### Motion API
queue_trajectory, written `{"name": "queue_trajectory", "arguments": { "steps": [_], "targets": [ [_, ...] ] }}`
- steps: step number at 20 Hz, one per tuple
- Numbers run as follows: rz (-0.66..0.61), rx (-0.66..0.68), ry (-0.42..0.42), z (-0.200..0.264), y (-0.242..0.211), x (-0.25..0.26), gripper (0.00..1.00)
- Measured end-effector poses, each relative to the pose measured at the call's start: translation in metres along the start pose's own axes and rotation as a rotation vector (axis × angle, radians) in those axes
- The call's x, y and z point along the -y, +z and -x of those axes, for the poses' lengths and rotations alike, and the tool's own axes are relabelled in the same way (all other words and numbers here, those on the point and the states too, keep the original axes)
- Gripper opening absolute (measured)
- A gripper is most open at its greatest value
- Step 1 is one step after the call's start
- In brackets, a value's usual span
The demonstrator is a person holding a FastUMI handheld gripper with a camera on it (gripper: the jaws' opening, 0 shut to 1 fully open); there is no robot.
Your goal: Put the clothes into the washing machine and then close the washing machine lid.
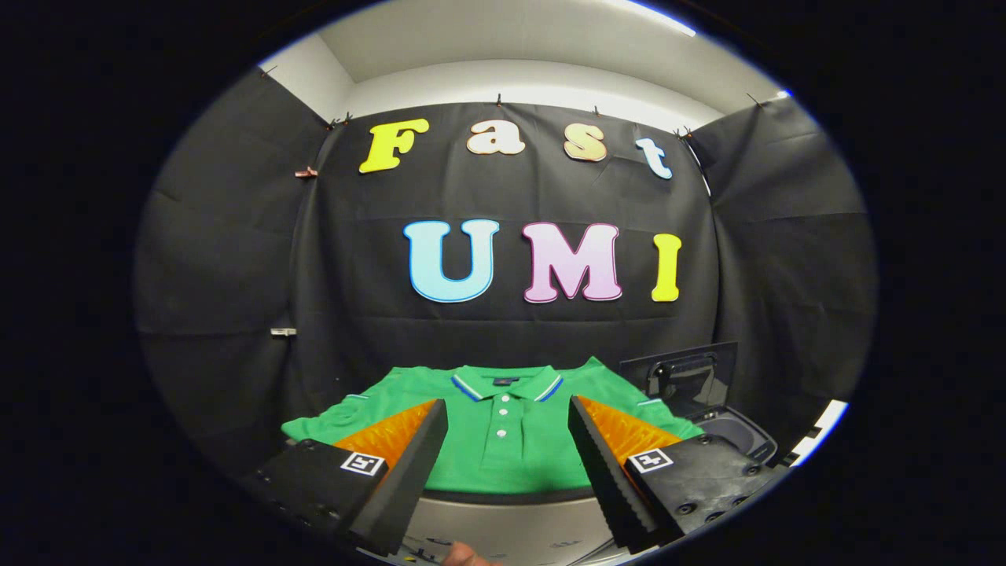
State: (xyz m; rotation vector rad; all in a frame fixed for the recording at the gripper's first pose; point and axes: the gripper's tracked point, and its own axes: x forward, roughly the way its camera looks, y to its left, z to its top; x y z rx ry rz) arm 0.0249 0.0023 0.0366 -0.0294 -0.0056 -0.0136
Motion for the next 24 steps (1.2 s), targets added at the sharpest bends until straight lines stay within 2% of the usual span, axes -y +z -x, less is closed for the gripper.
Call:
{"name": "queue_trajectory", "arguments": {
  "steps": [2, 5, 11, 13, 18, 24],
  "targets": [
    [-0.015, -0.028, 0.006, -0.043, 0.012, -0.004, 0.97],
    [-0.040, -0.074, -0.019, -0.077, 0.015, 0.000, 0.97],
    [-0.091, -0.278, -0.002, -0.133, -0.012, 0.001, 0.97],
    [-0.073, -0.362, -0.031, -0.144, -0.024, 0.008, 0.97],
    [-0.103, -0.596, 0.017, -0.157, -0.065, -0.005, 0.99],
    [0.011, -0.859, 0.003, -0.156, -0.081, -0.002, 0.99]
  ]
}}
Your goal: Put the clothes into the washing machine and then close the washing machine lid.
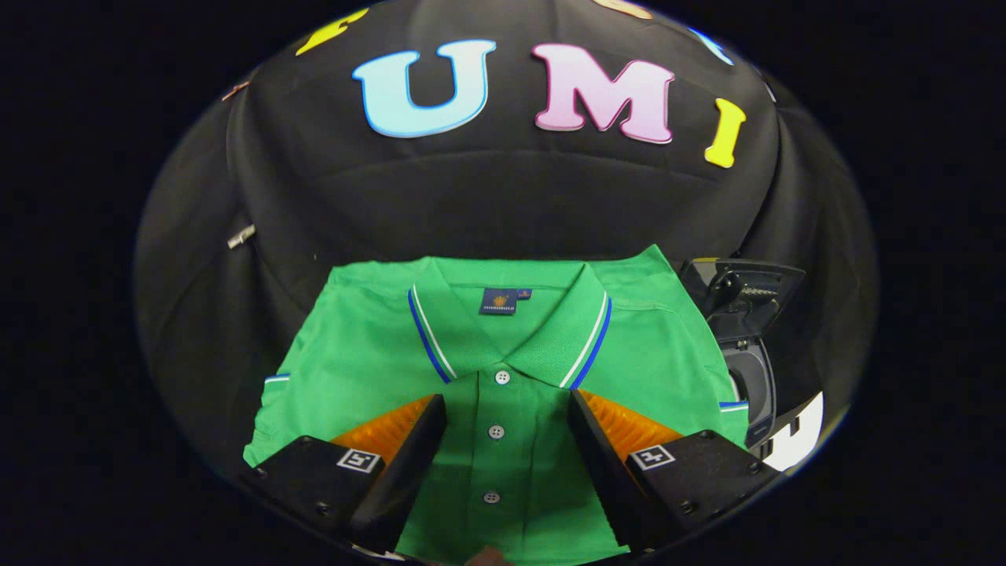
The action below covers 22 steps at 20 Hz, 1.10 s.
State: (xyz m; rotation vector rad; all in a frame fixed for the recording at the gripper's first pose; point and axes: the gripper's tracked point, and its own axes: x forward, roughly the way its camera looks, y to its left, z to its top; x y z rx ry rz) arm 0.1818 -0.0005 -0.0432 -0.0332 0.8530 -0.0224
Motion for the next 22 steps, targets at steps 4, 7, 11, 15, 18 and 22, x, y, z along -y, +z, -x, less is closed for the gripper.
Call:
{"name": "queue_trajectory", "arguments": {
  "steps": [4, 7, 11, 15, 18, 22],
  "targets": [
    [-0.043, -0.182, -0.024, -0.005, 0.000, 0.002, 0.99],
    [-0.025, -0.281, -0.032, -0.007, -0.001, 0.002, 0.99],
    [-0.038, -0.315, -0.051, -0.009, 0.000, 0.008, 0.93],
    [-0.064, -0.306, -0.065, -0.005, 0.003, 0.015, 0.52],
    [-0.075, -0.296, -0.054, -0.005, 0.003, 0.014, 0.37],
    [-0.077, -0.276, -0.076, -0.005, 0.001, 0.018, 0.37]
  ]
}}
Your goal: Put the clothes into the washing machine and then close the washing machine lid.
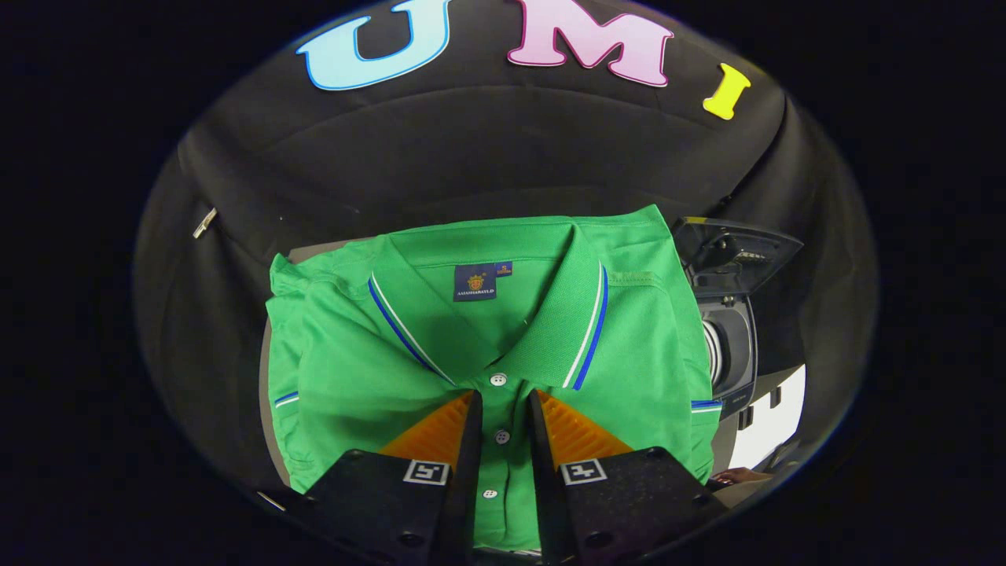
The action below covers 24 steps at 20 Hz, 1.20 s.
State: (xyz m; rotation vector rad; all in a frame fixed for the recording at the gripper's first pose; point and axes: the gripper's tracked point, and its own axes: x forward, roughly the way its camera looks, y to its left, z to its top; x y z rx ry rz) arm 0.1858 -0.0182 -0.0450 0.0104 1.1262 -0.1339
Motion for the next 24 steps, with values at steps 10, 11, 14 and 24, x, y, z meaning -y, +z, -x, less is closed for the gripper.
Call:
{"name": "queue_trajectory", "arguments": {
  "steps": [10, 11, 14, 24],
  "targets": [
    [0.102, 0.200, -0.022, 0.001, 0.013, -0.002, 0.08],
    [0.124, 0.220, -0.015, 0.001, 0.013, -0.005, 0.07],
    [0.099, 0.269, -0.007, 0.005, 0.014, -0.004, 0.07],
    [0.076, 0.542, 0.076, 0.057, 0.040, -0.022, 0.07]
  ]
}}
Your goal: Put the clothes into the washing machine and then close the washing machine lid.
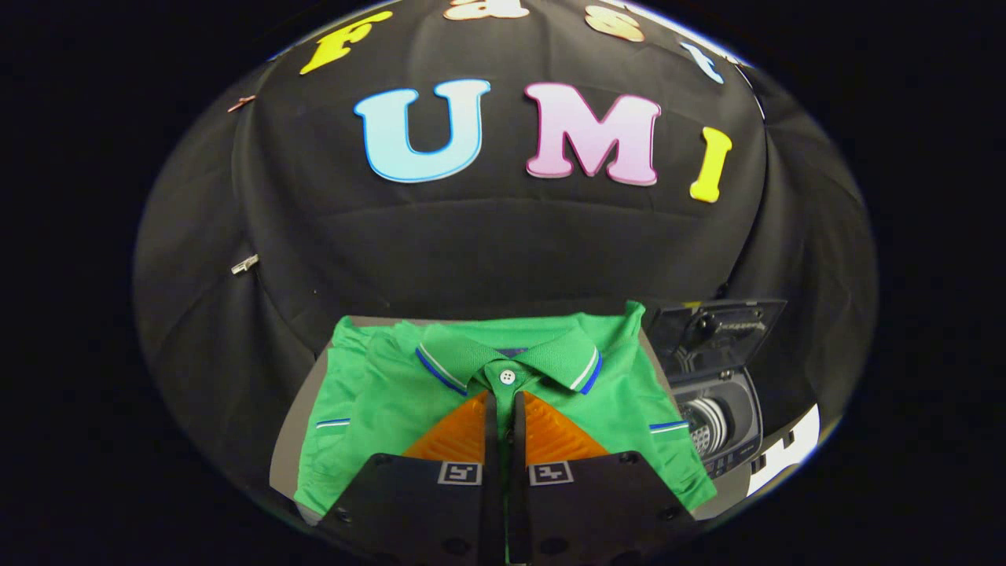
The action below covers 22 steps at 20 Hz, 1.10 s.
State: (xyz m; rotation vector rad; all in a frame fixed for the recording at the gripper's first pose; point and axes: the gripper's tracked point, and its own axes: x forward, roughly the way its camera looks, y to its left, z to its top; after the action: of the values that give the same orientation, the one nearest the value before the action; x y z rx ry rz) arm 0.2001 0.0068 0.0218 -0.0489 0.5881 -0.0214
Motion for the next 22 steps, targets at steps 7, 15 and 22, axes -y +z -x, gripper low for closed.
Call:
{"name": "queue_trajectory", "arguments": {
  "steps": [7, 15, 22],
  "targets": [
    [0.064, 0.151, -0.001, 0.028, 0.024, -0.011, 0.07],
    [-0.020, 0.045, -0.028, 0.018, -0.005, -0.012, 0.07],
    [0.017, -0.042, -0.081, -0.004, -0.040, -0.005, 0.55]
  ]
}}
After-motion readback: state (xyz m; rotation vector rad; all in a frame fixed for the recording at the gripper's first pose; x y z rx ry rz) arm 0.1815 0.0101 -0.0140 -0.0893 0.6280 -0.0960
